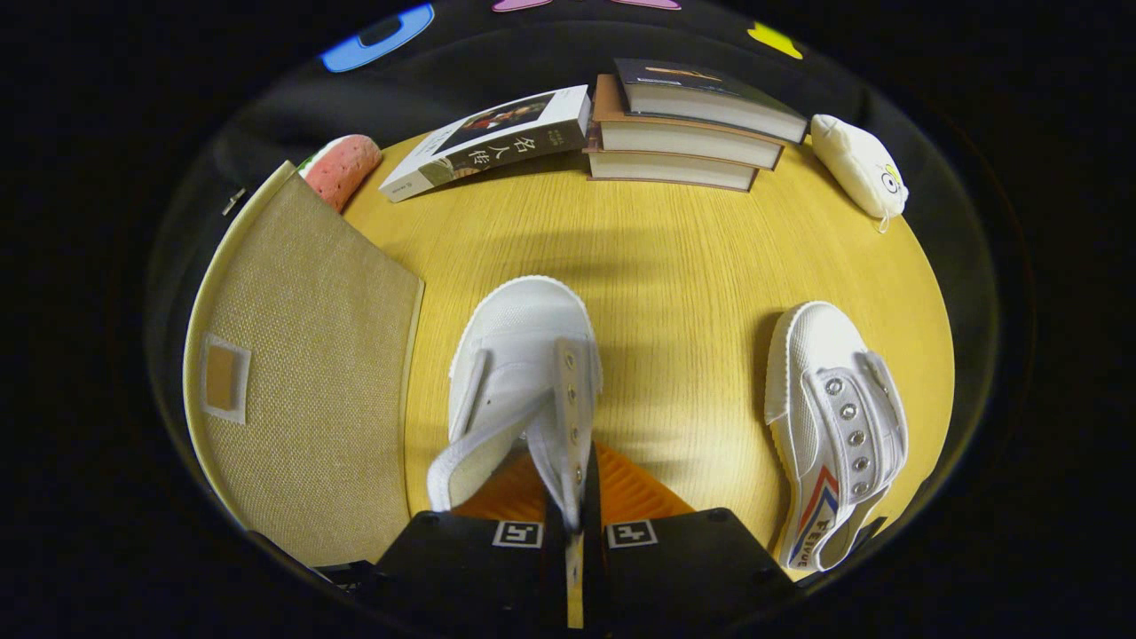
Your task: Open the storage box then place both shoes into the box .Put the left shoe in first, then the right shoe, with the right side of both shoes facing outward in a uniform manner.
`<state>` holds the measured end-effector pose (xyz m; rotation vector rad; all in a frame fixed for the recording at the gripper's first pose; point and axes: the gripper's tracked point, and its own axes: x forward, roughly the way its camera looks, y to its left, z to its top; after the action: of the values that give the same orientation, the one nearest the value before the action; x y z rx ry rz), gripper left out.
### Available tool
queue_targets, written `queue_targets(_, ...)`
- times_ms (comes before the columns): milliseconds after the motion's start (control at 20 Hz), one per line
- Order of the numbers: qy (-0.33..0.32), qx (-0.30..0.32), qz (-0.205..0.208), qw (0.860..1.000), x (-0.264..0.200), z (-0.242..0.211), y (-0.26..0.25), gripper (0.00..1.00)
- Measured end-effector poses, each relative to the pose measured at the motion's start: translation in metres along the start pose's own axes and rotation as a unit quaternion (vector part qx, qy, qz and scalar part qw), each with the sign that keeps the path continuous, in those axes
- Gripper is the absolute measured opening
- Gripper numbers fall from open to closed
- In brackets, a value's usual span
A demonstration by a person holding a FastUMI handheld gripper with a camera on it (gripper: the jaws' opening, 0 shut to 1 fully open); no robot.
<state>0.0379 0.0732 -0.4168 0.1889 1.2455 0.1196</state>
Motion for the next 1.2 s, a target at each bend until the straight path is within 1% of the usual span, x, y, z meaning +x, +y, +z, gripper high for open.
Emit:
queue_targets(100,0.006,0.035,0.010,0.999,-0.003,-0.001,-0.001,0.08)
queue_targets(150,0.012,0.047,0.010,0.999,-0.009,-0.010,0.004,0.06)
queue_targets(250,0.009,0.055,0.012,0.998,-0.018,-0.011,0.005,0.06)
queue_targets(450,-0.010,0.088,0.030,0.996,-0.056,-0.001,0.010,0.06)
queue_targets(550,-0.033,0.104,0.041,0.993,-0.082,0.012,0.011,0.06)
queue_targets(700,-0.069,0.096,0.033,0.992,-0.121,0.028,0.006,0.06)
queue_targets(800,-0.090,0.089,0.034,0.991,-0.148,0.033,0.011,0.06)
queue_targets(1000,-0.115,0.099,0.059,0.987,-0.192,0.039,0.037,0.06)
queue_targets(1200,-0.121,0.116,0.108,0.980,-0.225,0.046,0.075,0.06)
